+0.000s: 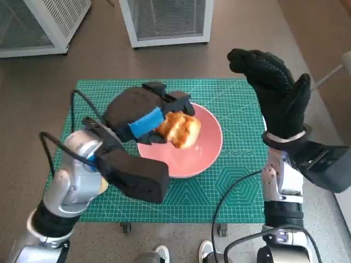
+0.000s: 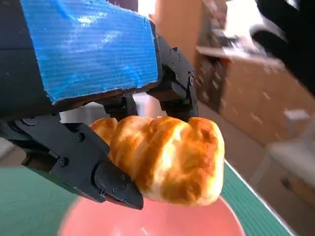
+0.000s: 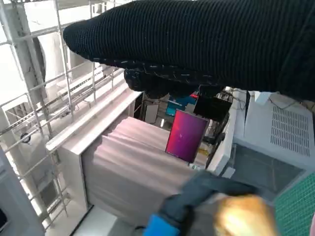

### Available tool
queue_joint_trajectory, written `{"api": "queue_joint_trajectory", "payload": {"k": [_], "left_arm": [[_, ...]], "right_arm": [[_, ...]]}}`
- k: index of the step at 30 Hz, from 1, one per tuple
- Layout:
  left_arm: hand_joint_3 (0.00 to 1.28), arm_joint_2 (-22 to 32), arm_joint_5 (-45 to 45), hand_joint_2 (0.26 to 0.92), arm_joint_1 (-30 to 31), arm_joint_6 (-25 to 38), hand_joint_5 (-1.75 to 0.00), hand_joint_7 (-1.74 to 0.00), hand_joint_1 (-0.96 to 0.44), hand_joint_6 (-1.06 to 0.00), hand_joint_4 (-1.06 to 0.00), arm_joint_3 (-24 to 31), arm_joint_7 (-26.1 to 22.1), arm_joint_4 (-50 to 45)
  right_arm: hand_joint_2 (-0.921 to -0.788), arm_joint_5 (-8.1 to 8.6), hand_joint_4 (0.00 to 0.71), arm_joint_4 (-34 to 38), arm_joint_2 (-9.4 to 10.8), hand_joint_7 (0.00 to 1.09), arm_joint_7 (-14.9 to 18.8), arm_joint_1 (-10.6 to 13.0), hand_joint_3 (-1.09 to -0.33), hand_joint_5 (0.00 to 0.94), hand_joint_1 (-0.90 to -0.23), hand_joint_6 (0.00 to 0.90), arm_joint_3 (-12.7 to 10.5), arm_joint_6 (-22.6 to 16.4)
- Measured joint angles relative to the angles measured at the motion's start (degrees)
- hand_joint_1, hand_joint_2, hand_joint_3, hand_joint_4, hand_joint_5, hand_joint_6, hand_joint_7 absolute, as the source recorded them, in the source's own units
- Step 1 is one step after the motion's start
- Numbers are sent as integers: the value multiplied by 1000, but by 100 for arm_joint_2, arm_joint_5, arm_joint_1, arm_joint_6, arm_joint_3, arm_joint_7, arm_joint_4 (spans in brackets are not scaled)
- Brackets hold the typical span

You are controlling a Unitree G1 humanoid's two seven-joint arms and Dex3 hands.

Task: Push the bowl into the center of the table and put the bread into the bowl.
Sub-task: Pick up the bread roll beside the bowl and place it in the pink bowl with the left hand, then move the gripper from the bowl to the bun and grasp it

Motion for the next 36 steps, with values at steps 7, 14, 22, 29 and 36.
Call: {"api": "queue_joint_trajectory", "payload": {"k": [7, 14, 22, 29, 36], "left_arm": [[149, -116, 1, 920, -31, 74, -1296, -884, 173, -461, -594, -48, -165, 280], [40, -205, 41, 822, -30, 609, -144, -115, -44, -304, -284, -54, -562, 148], [4, -119, 16, 787, -25, 873, -6, -14, -166, -257, -162, 1, -914, -196], [0, 115, -296, 772, 63, 927, 0, -8, -189, -256, -113, 455, -1150, -744], [0, 345, -792, 766, 215, 1446, 0, -3, -181, -250, -85, 1299, -1387, -1738]], "right_arm": [[-921, 23, 184, -128, -5, 444, 0, 107, -780, 1, -629, 3, -7, 37], [-921, 32, 187, -176, -12, 434, -1, 132, -773, 2, -634, 4, -13, 49], [-921, 32, 190, -175, -12, 425, -3, 137, -769, 3, -634, 12, -22, 48], [-921, 23, 190, -174, -6, 419, -12, 151, -772, 2, -628, 15, -16, 40], [-921, -24, 188, -172, 6, 414, -42, 161, -774, 1, -628, 16, 3, 26]]}}
